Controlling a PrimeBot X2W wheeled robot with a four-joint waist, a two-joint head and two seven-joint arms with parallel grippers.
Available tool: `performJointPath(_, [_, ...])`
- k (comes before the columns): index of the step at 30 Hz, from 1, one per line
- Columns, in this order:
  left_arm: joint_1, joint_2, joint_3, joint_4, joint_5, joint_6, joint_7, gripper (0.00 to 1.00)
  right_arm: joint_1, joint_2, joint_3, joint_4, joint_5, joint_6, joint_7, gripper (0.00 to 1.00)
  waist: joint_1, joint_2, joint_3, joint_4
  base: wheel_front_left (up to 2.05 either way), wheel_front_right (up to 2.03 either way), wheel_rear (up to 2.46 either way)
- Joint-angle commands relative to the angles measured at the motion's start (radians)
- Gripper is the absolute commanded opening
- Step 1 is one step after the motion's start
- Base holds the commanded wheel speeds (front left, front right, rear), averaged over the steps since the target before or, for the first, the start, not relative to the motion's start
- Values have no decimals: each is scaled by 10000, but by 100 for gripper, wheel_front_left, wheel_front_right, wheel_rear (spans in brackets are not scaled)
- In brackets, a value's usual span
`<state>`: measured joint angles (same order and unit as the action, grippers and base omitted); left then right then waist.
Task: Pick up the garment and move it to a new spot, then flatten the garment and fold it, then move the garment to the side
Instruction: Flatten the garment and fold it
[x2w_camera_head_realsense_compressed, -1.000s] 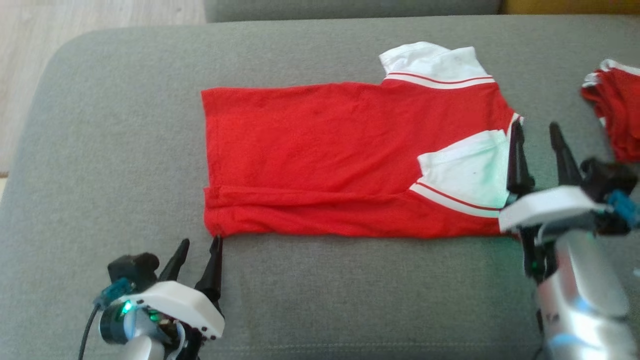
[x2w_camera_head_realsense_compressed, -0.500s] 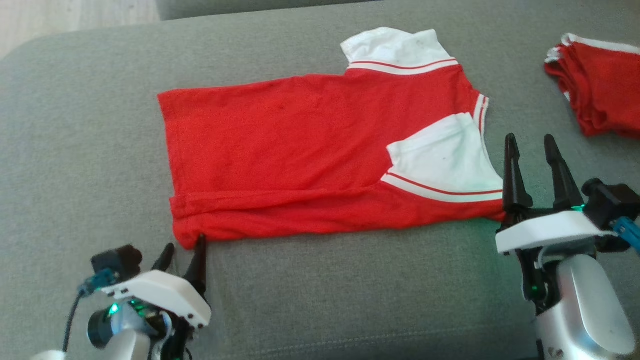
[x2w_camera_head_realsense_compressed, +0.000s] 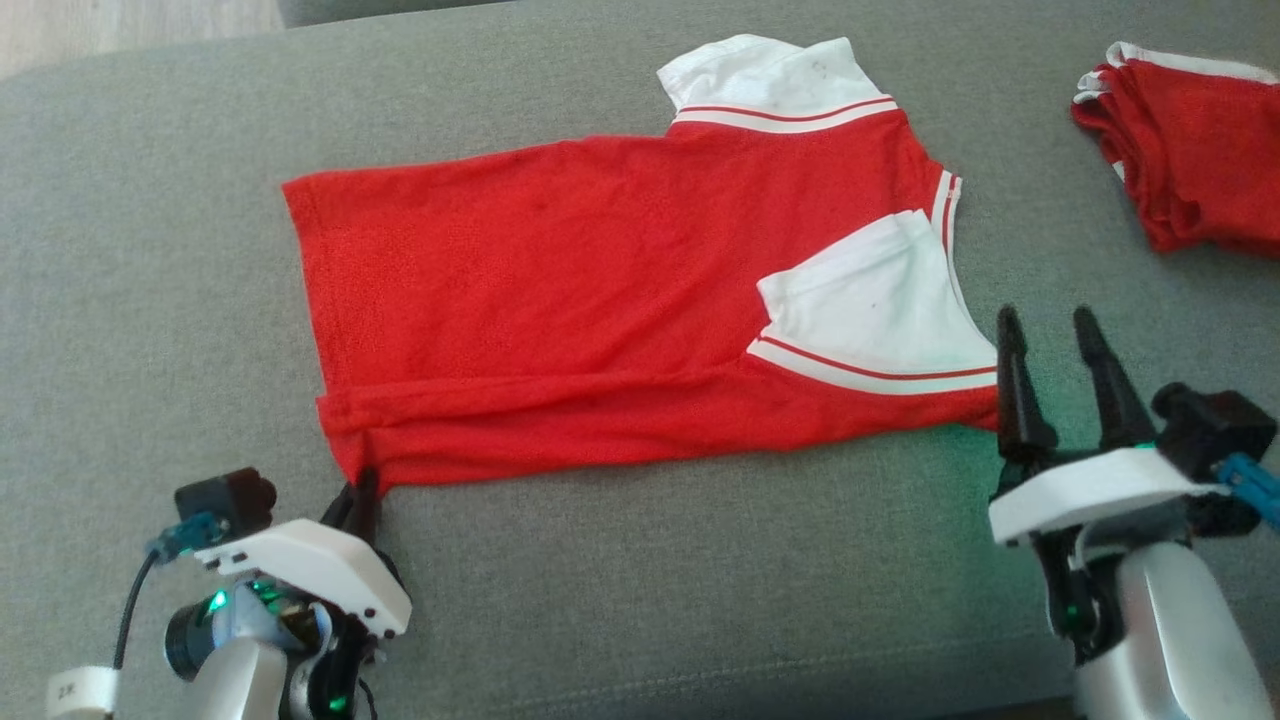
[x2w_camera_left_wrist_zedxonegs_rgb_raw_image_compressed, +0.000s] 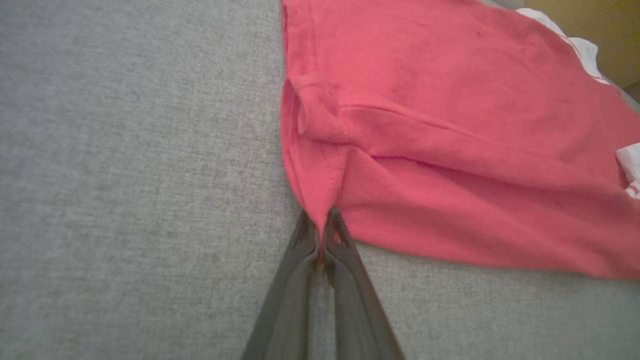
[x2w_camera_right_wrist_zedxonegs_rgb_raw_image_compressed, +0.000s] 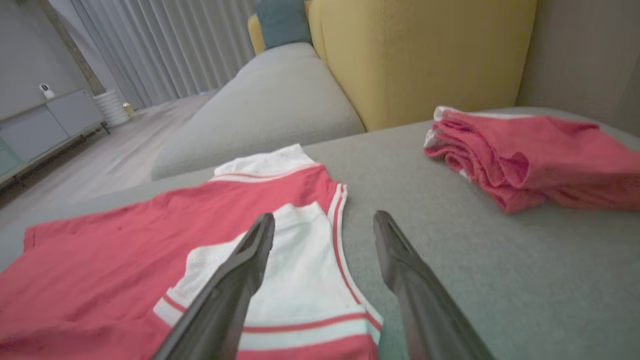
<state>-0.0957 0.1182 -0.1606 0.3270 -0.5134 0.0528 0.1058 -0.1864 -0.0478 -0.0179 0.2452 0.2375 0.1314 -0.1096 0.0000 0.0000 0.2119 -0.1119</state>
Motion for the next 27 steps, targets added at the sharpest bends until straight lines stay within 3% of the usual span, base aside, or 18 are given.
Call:
performJointPath(1, [-247,138,155,-125,-22,-2,152,0,62,-25,185,-293,-78,-7,287,100,0,0,2,27,0,0,0])
performJointPath(8, [-70,368,199,-713,28,51,36,0,929,-25,-254,-176,-105,-7,1525,100,0,0,-22,232,0,0,0])
performJointPath(13, [40,510,231,-1125,102,128,-20,0,914,-24,-440,88,-41,-7,1816,100,0,0,19,293,0,0,0])
performJointPath(25, [-13,602,244,-1527,139,306,-101,0,-278,-24,-397,2206,-118,-7,2245,100,0,0,167,560,0,0,0])
performJointPath(26, [-17,618,256,-1503,127,304,-117,0,-357,-24,-351,2381,-118,-7,2304,97,0,0,167,575,0,0,0])
performJointPath(27, [-23,630,260,-1480,121,300,-132,0,-430,-24,-309,2533,-111,-7,2350,76,0,0,165,588,0,0,0])
